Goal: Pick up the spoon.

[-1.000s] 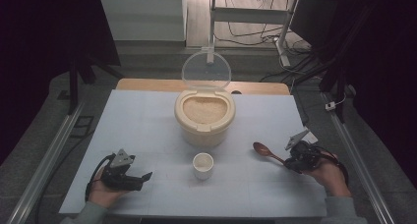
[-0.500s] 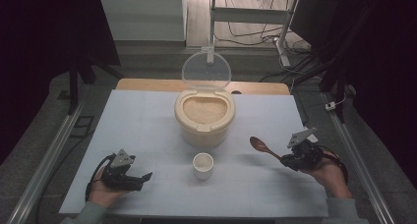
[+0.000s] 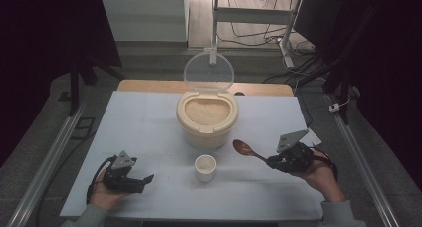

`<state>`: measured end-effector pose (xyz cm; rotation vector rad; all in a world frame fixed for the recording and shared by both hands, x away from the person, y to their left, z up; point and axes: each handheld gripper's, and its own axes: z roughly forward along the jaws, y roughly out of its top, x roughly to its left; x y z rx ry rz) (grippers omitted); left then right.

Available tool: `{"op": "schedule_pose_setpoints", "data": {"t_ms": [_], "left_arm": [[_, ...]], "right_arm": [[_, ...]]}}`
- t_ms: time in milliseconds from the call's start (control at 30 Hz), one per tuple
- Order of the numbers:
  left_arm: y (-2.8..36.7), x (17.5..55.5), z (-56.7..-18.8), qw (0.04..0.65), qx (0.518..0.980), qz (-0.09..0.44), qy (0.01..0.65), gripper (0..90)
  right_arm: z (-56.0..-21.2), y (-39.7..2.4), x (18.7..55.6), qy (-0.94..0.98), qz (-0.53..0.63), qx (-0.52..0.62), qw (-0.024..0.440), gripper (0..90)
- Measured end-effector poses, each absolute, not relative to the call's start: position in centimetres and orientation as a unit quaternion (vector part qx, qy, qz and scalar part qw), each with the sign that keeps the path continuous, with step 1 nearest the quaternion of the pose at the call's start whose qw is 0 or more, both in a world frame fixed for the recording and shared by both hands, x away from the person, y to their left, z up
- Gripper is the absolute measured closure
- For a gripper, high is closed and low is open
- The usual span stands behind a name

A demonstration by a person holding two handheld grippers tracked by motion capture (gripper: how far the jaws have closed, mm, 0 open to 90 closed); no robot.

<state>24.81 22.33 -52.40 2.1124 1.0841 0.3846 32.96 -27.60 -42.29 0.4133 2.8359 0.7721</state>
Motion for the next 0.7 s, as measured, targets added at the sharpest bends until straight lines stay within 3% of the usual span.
{"op": "schedule_pose_setpoints", "data": {"t_ms": [700], "left_arm": [[22.2,24.9,-52.4,0.360,0.819,0.148,0.421,10.8]], "right_arm": [[-41.4,-22.5,32.1,0.956,0.269,0.074,0.091,78.2]]}}
